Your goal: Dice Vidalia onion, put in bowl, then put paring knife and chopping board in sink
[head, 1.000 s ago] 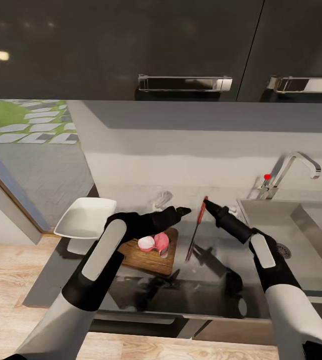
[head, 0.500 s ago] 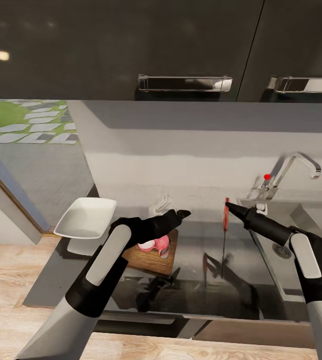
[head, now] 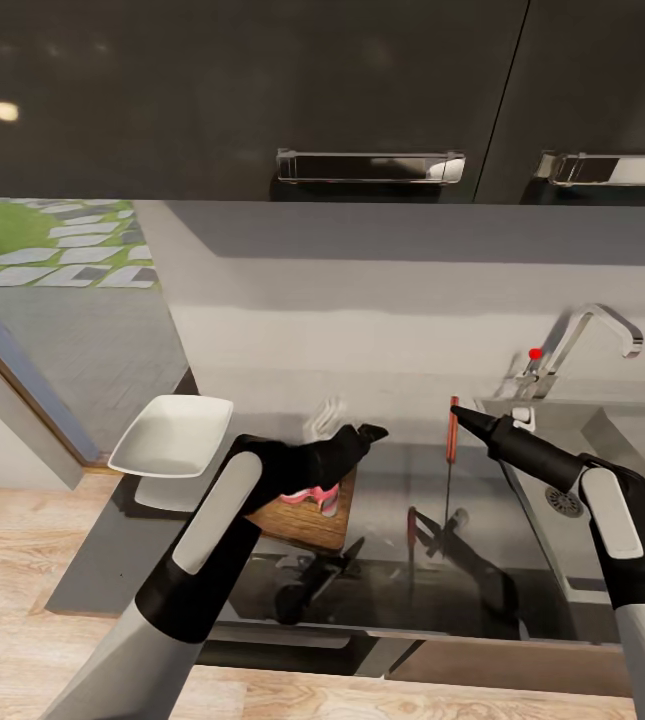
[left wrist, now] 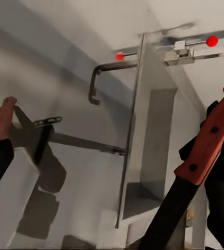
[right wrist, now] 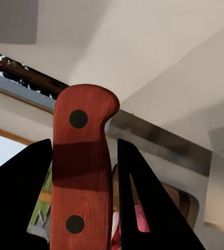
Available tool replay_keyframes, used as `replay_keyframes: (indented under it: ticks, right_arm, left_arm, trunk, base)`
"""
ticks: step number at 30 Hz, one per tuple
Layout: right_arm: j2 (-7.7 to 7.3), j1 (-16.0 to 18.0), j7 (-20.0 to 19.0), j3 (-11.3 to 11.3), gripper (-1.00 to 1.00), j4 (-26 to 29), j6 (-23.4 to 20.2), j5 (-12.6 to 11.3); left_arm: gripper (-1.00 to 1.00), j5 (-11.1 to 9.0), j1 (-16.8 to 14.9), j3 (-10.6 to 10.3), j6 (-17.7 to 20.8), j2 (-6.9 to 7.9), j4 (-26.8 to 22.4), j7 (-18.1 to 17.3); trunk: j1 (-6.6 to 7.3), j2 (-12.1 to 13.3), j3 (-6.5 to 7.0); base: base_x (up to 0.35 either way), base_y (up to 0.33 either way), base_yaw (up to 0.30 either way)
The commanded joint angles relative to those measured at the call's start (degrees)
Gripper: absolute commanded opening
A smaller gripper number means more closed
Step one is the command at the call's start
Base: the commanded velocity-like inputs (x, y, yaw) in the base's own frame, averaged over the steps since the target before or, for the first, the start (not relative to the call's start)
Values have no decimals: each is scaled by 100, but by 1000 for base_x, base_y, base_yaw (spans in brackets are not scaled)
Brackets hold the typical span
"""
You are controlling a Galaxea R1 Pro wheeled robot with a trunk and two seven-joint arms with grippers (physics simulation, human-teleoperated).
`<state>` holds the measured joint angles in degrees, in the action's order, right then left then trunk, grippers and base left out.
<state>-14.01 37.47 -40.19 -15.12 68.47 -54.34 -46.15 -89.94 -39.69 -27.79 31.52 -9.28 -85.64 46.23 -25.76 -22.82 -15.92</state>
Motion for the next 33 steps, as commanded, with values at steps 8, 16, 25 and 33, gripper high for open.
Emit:
replay_keyframes:
  ticks: [8,16,25,33]
  right_arm:
    - [20,6,-18,8,-100,0,-23,25]
    - [28,6,-24,12,-100,-2,-23,26]
    - [30,6,-39,10,-100,0,-24,21]
    - [19,6,-42,9,-100,0,-29,19]
  left_arm:
    - [100,-491,84,-26,-309,-4,-5,564]
    - [100,-620,128,-107,-419,18,-7,726]
    - [100,-621,261,-83,-427,58,15,738]
    - [100,-558,302,-56,-429,110,21,715]
  trunk:
    - [-3,-11,-11]
    - [-3,-11,-11]
    - [-3,-11,-11]
    - [-3,-11,-11]
  base:
    - [0,0,0]
    - [0,0,0]
    - [0,0,0]
    - [0,0,0]
